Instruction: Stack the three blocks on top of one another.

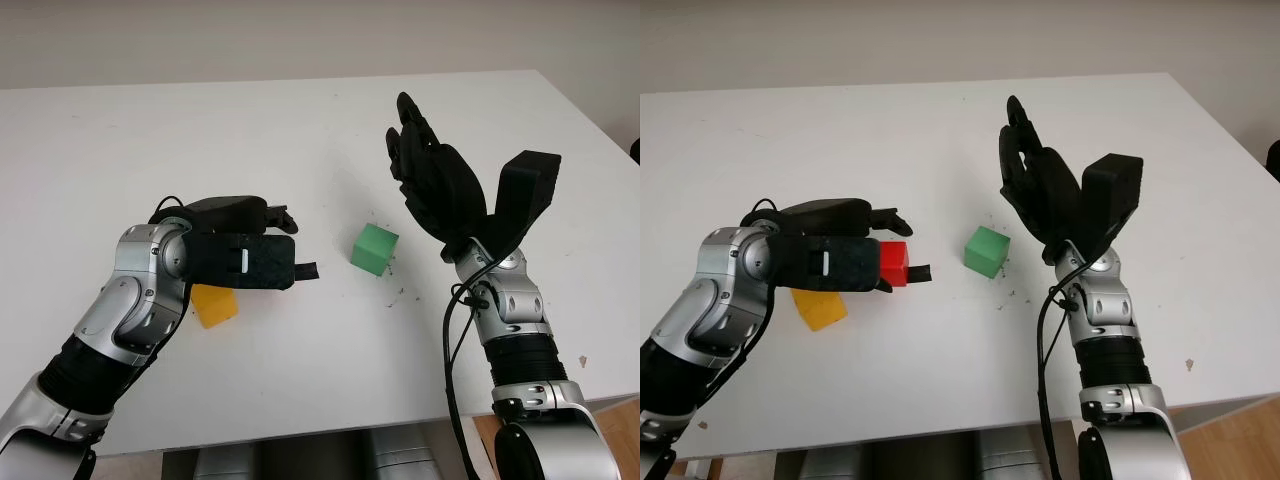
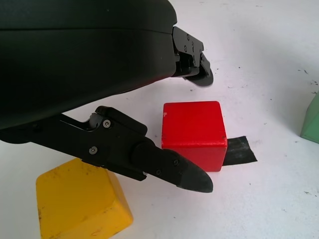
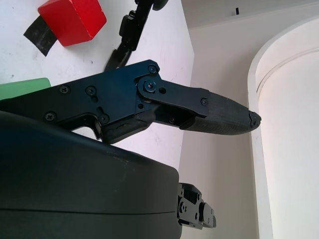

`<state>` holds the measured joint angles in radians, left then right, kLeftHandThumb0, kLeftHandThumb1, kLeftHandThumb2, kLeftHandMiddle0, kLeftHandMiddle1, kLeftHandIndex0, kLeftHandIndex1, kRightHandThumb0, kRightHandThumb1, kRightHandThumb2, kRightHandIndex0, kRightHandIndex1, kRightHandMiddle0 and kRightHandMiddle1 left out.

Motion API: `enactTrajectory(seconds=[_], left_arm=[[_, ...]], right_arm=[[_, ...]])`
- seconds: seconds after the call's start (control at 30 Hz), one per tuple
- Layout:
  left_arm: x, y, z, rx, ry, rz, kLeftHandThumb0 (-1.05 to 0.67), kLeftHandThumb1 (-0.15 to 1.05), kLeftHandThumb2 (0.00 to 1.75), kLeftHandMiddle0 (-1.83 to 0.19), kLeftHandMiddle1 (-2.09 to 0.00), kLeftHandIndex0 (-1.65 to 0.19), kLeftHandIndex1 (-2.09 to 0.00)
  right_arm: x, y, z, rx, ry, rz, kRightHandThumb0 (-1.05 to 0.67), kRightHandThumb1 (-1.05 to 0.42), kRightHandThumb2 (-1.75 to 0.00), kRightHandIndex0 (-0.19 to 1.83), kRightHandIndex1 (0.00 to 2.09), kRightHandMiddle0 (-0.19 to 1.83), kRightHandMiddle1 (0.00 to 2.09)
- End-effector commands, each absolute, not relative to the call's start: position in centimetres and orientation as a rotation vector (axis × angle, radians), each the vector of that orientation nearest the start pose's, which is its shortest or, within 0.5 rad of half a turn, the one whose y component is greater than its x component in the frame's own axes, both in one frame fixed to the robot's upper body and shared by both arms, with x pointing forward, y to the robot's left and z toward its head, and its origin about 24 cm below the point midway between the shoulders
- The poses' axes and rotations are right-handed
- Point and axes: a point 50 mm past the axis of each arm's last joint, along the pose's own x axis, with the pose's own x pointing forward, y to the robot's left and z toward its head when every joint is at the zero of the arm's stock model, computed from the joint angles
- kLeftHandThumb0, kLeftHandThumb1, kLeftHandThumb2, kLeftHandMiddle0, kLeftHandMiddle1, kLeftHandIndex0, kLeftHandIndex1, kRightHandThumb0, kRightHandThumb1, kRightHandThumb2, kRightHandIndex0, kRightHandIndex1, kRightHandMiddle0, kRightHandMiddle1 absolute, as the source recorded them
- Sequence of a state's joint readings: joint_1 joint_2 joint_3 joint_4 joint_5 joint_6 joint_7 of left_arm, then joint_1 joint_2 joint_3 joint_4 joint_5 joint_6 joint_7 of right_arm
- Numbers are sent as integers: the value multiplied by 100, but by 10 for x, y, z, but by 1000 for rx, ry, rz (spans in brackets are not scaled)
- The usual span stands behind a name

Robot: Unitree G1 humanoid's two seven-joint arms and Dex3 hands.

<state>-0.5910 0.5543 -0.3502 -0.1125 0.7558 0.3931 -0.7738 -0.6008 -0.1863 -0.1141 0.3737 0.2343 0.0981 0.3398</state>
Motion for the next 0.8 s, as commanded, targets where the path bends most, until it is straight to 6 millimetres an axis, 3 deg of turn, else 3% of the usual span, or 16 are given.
enactTrajectory(seconds=[0.0,0.2,0.4,0.6,0.77], left_arm=[[323,143,176,1413,86,-505,-71,94,5,8,-1,9,-5],[324,145,187,1382,77,-501,-79,96,6,19,0,19,0],[321,151,217,1266,-10,-463,-91,100,7,19,0,19,0],[309,173,254,1043,-168,-267,-85,105,27,10,-6,7,-7],[297,200,270,1002,-223,-110,-82,105,26,7,-7,-4,-11]], right_arm=[[357,-159,139,60,-167,343,-77,-105,-67,-19,0,-19,0],[357,-159,139,55,-169,344,-77,-105,-67,-19,0,-19,0],[358,-159,139,59,-167,341,-77,-105,-67,-19,0,-19,0],[358,-158,140,67,-168,346,-77,-105,-67,-19,0,-19,0],[359,-157,141,78,-172,356,-76,-105,-68,-19,0,-19,0]])
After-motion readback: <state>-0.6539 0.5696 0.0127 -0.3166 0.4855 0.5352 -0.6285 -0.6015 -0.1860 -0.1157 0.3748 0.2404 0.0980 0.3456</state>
